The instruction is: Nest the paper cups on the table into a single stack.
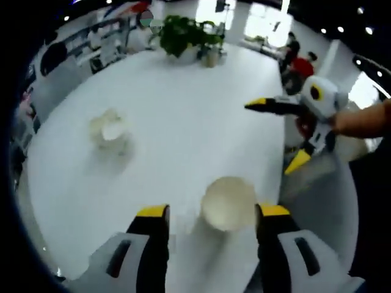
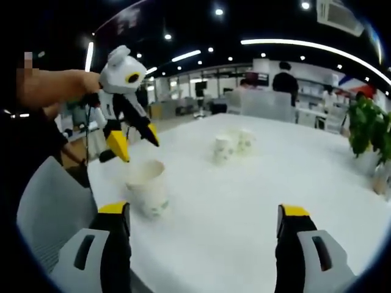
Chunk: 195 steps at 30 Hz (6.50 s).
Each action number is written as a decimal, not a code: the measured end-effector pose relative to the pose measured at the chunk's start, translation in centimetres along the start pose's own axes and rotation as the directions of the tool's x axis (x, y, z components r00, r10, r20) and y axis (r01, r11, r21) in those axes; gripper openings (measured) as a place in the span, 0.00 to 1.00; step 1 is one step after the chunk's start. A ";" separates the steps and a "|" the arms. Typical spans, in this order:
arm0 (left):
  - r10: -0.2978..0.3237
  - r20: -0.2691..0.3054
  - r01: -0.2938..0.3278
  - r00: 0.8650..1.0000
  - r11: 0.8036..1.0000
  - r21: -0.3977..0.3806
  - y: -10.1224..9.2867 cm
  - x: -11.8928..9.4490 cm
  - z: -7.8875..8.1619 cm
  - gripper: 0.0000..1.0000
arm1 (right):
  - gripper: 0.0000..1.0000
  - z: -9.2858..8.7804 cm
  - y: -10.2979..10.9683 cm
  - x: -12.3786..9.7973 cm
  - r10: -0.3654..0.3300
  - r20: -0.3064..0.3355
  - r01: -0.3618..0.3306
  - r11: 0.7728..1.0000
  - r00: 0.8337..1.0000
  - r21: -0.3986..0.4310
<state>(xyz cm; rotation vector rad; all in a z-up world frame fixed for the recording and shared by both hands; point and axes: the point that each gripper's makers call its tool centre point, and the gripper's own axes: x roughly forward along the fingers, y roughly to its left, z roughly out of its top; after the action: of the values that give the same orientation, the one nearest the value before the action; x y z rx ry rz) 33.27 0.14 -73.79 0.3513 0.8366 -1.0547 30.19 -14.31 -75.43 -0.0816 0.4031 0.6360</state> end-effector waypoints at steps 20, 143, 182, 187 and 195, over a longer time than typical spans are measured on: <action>0.425 0.370 -0.355 0.826 0.902 -0.245 0.9 -6.1 -7.8 1.00 | 1.00 0.6 -0.5 0.4 0.006 0.007 -0.005 0.995 1.000 -0.102; 0.440 0.317 -0.391 0.840 0.896 -0.209 -0.2 -4.4 -9.2 0.92 | 0.37 12.3 -3.6 19.7 0.138 -0.055 -0.144 0.981 0.989 -0.129; 0.311 0.456 -0.209 0.834 0.943 -0.260 -0.7 -5.9 -5.6 0.85 | 0.37 18.7 1.2 10.1 0.241 0.136 -0.228 0.968 0.961 -0.108; 0.233 0.564 -0.081 0.792 0.956 -0.280 -1.3 -6.6 -1.1 0.80 | 0.37 18.0 3.9 8.4 0.313 0.158 -0.300 0.949 0.937 -0.100; 0.068 0.601 0.103 0.796 0.964 -0.245 -2.7 -5.5 2.3 0.65 | 0.37 17.8 8.4 5.4 0.412 0.207 -0.386 0.909 0.887 -0.156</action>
<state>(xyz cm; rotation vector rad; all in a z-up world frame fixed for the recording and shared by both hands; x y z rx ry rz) 30.63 0.83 -67.81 -0.2301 0.3844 -0.9719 35.25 -1.03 -60.77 -0.0266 0.1504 1.0661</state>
